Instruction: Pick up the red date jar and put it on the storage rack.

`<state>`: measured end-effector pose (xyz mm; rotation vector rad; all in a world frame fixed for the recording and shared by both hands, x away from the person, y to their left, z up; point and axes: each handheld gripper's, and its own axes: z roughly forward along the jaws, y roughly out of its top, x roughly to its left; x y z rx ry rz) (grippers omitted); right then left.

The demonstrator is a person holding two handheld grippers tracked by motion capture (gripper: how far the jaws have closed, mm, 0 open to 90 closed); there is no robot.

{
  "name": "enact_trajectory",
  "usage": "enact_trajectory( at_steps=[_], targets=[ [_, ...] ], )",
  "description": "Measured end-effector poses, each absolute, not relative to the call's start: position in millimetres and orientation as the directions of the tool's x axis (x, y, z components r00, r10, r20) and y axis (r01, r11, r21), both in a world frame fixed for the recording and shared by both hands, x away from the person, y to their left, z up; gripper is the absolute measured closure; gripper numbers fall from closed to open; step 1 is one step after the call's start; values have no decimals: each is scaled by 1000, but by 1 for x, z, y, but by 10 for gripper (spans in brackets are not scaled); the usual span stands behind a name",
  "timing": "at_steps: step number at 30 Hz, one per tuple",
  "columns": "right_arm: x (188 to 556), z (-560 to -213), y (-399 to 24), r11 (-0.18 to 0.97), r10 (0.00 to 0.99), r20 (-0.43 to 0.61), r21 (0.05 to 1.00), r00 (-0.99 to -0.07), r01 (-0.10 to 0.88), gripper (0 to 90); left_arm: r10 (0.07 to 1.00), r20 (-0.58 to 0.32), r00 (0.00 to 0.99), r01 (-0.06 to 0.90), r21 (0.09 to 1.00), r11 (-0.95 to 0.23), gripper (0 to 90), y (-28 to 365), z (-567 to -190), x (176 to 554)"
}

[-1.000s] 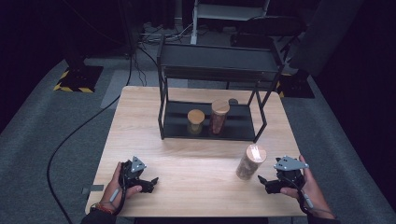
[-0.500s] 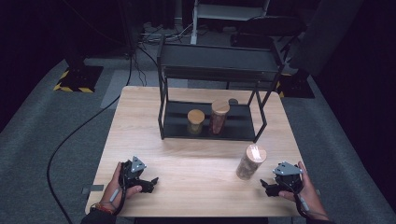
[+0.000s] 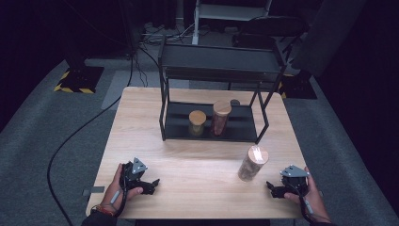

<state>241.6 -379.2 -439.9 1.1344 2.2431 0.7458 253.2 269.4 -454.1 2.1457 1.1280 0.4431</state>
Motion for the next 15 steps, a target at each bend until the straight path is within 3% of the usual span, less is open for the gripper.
enact_trajectory(
  at_steps=[15],
  targets=[
    [248,-454,-413,330,887,-14,718,-462,612,4,820,-8,572,596,692,-408,2,270,-454,254]
  ],
)
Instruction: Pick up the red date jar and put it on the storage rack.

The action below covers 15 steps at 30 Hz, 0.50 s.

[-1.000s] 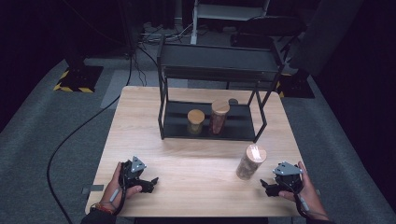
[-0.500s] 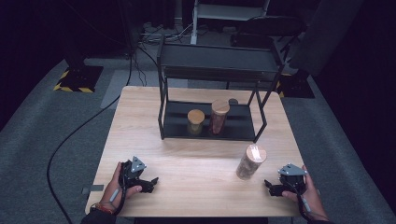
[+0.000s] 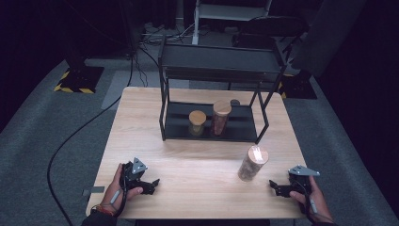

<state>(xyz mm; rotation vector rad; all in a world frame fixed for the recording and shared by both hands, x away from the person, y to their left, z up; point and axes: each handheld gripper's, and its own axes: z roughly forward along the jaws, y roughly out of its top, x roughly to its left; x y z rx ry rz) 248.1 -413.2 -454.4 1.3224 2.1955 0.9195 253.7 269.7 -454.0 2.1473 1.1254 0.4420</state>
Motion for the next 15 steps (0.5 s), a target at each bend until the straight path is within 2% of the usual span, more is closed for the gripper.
enact_trajectory(
  at_steps=[15],
  targets=[
    [249,-455,-416,324,891,-14,720,-455,614,3,819,-9,574,595,692,-410,1,270,-454,254]
  ],
)
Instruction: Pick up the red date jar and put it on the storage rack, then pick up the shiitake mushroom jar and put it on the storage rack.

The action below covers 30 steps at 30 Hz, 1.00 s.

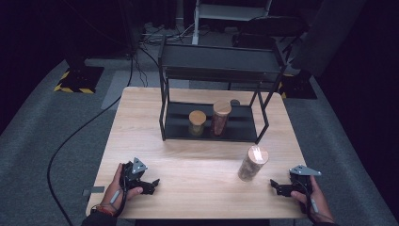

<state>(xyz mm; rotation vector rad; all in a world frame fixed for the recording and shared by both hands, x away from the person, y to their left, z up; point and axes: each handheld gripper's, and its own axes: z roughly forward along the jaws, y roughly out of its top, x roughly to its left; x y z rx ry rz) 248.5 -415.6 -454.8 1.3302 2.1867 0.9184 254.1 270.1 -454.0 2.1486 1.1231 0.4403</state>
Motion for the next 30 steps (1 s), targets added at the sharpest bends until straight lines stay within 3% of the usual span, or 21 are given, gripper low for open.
enact_trajectory(
  at_steps=[30],
  targets=[
    [248,-455,-415,315,896,-10,720,-444,618,1,817,-6,577,593,691,-414,1,270,-454,255]
  ],
)
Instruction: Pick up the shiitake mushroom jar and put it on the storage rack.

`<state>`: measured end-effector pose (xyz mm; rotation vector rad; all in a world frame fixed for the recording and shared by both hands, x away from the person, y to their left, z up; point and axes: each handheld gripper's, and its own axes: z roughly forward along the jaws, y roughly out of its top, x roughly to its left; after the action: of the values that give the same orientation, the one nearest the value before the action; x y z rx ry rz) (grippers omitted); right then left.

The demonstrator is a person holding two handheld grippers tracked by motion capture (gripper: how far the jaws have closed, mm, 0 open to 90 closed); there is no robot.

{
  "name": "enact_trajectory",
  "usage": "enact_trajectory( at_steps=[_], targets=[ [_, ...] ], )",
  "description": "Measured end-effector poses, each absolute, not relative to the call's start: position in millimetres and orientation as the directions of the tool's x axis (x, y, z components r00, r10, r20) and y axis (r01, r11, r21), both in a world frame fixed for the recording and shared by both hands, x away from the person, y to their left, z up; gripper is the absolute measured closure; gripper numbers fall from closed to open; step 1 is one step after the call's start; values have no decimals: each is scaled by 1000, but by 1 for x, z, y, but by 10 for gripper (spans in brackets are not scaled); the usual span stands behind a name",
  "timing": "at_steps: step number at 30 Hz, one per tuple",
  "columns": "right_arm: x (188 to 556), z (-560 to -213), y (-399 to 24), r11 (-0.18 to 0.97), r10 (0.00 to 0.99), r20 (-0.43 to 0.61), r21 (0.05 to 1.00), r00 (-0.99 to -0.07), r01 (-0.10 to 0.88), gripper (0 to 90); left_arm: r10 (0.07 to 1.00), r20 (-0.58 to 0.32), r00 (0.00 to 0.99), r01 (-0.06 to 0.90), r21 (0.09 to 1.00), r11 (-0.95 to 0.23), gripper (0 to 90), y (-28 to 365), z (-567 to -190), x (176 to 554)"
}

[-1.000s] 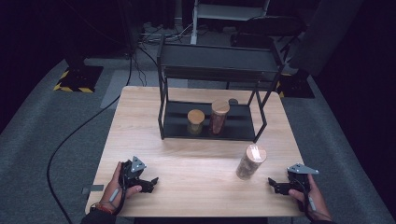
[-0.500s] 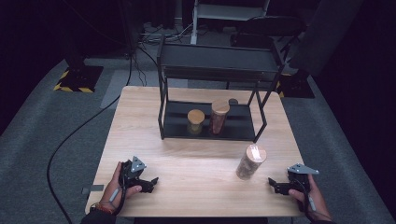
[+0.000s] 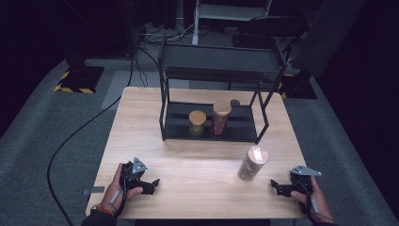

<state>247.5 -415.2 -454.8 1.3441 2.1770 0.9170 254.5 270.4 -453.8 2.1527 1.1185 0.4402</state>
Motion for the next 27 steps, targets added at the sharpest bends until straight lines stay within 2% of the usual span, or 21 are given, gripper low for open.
enact_trajectory(
  at_steps=[10,27],
  targets=[
    [248,-447,-413,368,881,-51,699,-471,613,23,817,-7,577,593,691,-414,1,270,-454,255],
    [235,-407,-404,435,820,-62,714,-570,549,24,816,-7,579,593,691,-415,1,271,-454,255]
  ],
)
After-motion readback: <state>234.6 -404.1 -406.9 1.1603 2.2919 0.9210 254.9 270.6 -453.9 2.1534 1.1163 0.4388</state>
